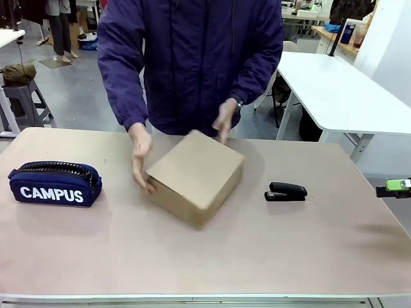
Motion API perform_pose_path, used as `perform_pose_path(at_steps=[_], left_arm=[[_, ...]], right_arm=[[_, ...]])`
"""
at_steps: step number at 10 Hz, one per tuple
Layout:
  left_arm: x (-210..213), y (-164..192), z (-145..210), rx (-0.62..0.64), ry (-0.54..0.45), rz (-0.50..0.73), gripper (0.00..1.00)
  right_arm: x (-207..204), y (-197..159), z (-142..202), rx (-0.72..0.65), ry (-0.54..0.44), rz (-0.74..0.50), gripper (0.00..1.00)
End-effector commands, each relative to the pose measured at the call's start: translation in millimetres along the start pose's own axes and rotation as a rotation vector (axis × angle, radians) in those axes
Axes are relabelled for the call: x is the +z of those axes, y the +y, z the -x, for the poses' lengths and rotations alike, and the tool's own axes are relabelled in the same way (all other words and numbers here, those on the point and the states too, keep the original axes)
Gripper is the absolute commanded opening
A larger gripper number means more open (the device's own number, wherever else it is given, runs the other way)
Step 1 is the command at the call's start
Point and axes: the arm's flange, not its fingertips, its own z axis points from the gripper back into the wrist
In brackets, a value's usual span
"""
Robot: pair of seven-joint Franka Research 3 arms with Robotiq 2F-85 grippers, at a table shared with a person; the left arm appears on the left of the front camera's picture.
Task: Pack the item into the box.
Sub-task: Close the Mailer Box.
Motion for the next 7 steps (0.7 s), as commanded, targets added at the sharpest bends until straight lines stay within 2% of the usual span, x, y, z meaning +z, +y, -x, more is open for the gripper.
perform_pose_path(at_steps=[1,7], left_arm=[[0.1,-4.0,2.9,-0.012,0.011,-0.008,1.0],[0.1,-4.0,2.9,-0.012,0.011,-0.008,1.0]], right_arm=[[-0.7,4.5,2.9,0.002,0.006,-0.008,1.0],[-0.7,4.5,2.9,0.002,0.006,-0.008,1.0]])
